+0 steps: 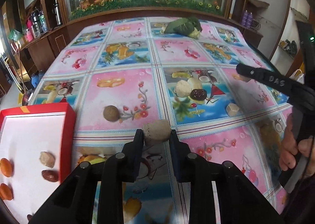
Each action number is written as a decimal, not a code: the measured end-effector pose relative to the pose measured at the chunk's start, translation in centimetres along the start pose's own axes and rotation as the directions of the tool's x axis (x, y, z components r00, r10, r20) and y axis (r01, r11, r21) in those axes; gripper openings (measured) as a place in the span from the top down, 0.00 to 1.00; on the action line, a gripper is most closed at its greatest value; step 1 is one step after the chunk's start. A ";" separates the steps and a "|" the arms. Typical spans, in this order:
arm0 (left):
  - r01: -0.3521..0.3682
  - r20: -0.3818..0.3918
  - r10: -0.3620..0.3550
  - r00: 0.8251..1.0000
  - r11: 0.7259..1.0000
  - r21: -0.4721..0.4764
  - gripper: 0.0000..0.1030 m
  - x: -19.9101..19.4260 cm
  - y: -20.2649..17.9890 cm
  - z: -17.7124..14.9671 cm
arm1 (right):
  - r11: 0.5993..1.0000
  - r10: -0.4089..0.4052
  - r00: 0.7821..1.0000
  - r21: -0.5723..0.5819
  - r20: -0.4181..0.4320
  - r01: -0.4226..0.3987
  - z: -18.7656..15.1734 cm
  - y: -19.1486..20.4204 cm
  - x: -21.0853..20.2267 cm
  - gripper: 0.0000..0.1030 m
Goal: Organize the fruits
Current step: 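Grasp a tan cake cube with the left tool while the right tool holds the cookie, then carry the cake cube and cookie into the white tray and release both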
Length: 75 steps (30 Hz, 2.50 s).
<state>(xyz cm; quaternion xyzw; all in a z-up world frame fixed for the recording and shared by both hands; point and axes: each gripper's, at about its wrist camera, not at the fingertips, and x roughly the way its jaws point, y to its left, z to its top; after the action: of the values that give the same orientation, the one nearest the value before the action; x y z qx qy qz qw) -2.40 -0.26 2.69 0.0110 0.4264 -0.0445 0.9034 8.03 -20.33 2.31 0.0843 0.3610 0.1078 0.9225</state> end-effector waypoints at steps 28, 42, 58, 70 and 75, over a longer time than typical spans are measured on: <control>-0.258 0.155 0.295 0.943 0.940 -0.222 0.75 -10.7 16.4 -6.5 | 0.895 0.356 0.933 -0.267 -0.053 -0.357 -9.0 24.7 -4.4 0.74; -0.288 0.119 0.328 0.937 0.920 -0.267 0.75 -10.5 19.5 -9.1 | 0.867 0.372 0.907 -0.273 -0.199 -0.416 -12.9 29.8 -3.3 0.74; -0.319 0.091 0.352 0.932 0.912 -0.258 0.75 -9.8 20.2 -9.7 | 0.875 0.330 0.900 -0.264 -0.286 -0.405 -14.0 30.6 -1.1 0.74; -0.356 0.076 0.385 0.920 0.900 -0.249 0.74 -9.7 20.0 -9.6 | 0.867 0.334 0.894 -0.273 -0.300 -0.416 -13.9 30.6 -1.0 0.74; -0.374 0.067 0.403 0.913 0.891 -0.258 0.58 -9.7 20.0 -9.4 | 0.872 0.370 0.882 -0.219 -0.290 -0.438 -13.1 29.4 -1.2 0.73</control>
<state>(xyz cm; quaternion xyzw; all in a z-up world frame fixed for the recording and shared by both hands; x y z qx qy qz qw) -13.96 20.87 3.83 -0.0157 0.3633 0.1886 0.9123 -5.80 8.70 0.44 0.0144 0.4246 0.3585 0.8312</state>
